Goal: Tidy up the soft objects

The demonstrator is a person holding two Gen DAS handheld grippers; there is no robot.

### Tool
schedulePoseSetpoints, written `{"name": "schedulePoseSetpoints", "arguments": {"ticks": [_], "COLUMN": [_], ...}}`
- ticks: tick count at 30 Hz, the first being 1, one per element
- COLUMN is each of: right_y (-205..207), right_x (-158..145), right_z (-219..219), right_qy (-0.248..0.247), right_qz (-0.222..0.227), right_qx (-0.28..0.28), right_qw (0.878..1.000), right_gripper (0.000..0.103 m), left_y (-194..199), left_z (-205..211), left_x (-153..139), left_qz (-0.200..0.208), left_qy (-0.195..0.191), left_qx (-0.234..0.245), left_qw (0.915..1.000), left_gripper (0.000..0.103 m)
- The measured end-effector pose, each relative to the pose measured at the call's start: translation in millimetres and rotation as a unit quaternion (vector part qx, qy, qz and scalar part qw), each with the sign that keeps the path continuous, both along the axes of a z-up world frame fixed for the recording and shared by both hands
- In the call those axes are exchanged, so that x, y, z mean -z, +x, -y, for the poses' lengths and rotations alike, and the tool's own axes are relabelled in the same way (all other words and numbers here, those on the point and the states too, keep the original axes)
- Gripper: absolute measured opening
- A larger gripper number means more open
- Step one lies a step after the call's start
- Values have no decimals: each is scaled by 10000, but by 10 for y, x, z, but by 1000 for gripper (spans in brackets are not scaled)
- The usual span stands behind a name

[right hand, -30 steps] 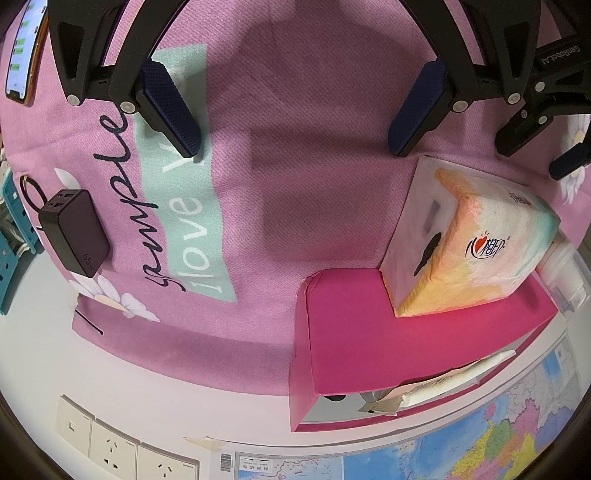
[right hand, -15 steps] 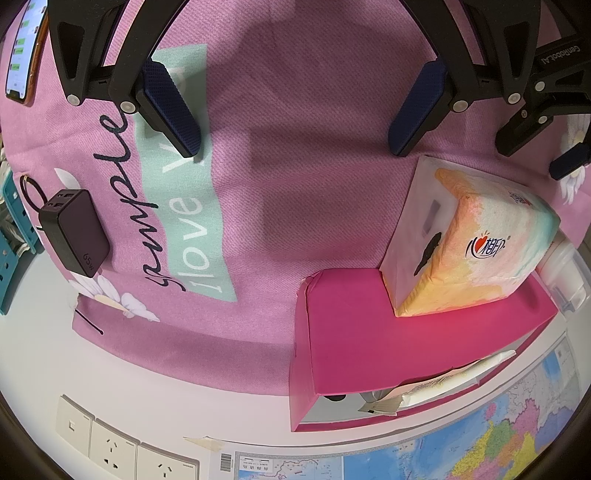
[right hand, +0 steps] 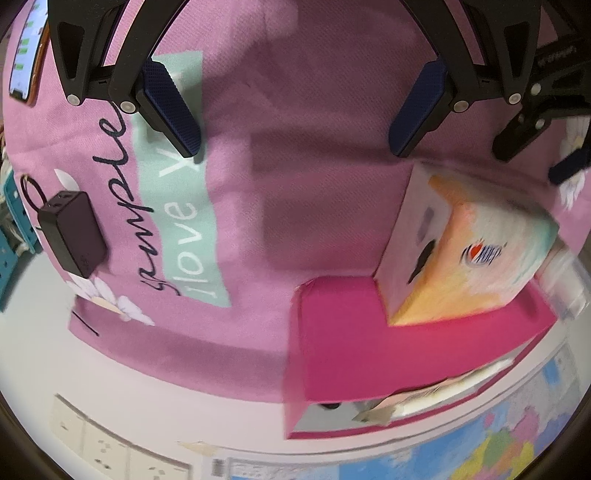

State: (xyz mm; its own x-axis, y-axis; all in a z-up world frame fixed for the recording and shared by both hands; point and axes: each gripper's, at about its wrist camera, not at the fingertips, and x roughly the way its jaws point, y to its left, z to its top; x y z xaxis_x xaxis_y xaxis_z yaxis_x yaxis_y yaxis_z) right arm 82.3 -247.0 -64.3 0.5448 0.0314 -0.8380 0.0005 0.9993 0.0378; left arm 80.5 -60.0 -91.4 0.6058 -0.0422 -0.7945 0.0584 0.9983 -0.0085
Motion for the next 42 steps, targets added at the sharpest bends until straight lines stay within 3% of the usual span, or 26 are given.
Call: {"name": "schedulePoseSetpoints", "arguments": {"ticks": [8,42], "right_y": [41,132], "right_x": [-11,-6], "right_z": [2,45], "right_qy": [11,8], "right_qz": [-326,-483], "right_qx": [-267,-513], "right_qw": [9991,9975], "right_gripper": [103,103], "left_y": [-1,-9], "left_z": [0,3], "left_x": [1,3], "left_qz": [1,2], "left_qy": [0,1], "left_qx": [-1,-5], "left_qw": [10000,10000], "left_gripper": [103,103]}}
